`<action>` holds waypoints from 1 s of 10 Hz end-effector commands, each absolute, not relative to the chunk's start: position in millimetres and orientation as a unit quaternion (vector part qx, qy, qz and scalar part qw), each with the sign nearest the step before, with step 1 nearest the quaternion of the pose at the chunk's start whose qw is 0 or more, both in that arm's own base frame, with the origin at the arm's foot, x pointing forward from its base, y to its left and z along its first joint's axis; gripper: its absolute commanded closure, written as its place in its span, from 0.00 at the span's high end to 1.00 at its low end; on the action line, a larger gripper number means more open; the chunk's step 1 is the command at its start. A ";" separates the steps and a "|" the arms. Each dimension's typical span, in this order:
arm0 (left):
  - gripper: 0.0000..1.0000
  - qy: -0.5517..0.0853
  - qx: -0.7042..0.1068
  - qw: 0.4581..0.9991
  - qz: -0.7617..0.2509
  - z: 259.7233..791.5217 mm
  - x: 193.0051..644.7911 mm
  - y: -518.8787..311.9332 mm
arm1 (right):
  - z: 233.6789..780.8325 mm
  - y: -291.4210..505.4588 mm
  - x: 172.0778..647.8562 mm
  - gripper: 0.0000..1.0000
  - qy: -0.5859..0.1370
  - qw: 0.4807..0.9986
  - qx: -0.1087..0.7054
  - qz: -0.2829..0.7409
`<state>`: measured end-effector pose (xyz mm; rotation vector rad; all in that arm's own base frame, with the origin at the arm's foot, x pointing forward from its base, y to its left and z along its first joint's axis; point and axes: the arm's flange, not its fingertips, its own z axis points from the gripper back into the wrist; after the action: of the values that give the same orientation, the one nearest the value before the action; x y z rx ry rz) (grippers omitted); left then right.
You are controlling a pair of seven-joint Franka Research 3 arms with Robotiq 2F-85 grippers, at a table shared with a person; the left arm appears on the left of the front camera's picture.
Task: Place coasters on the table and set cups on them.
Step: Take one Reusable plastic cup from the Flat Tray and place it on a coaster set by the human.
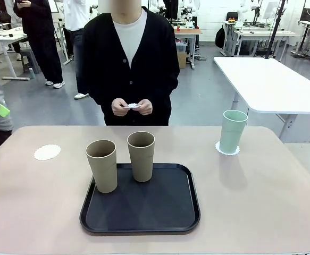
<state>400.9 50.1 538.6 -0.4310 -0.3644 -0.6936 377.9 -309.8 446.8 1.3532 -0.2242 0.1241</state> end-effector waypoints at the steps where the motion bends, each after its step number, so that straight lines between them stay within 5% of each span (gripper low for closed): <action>1: 1.00 -0.205 -0.146 0.884 -0.394 537.5 409.5 33.2 | 448.5 -309.8 376.8 1.00 -0.104 0.773 0.624 0.057; 4: 1.00 -0.232 -0.118 0.831 -0.492 538.9 407.4 -18.8 | 448.5 -309.8 376.8 1.00 -0.104 0.773 0.624 0.057; 7: 1.00 -0.139 -0.111 0.800 -0.574 523.3 409.3 -51.7 | 448.5 -309.8 376.8 1.00 -0.104 0.773 0.624 0.057; 10: 1.00 -0.127 -0.117 0.782 -0.599 514.7 407.1 -62.2 | 448.5 -309.8 376.8 1.00 -0.104 0.773 0.624 0.057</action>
<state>403.3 -65.8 511.1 -0.2585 -0.2677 -1.2612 377.6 -310.1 446.9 1.3534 -0.2252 0.1239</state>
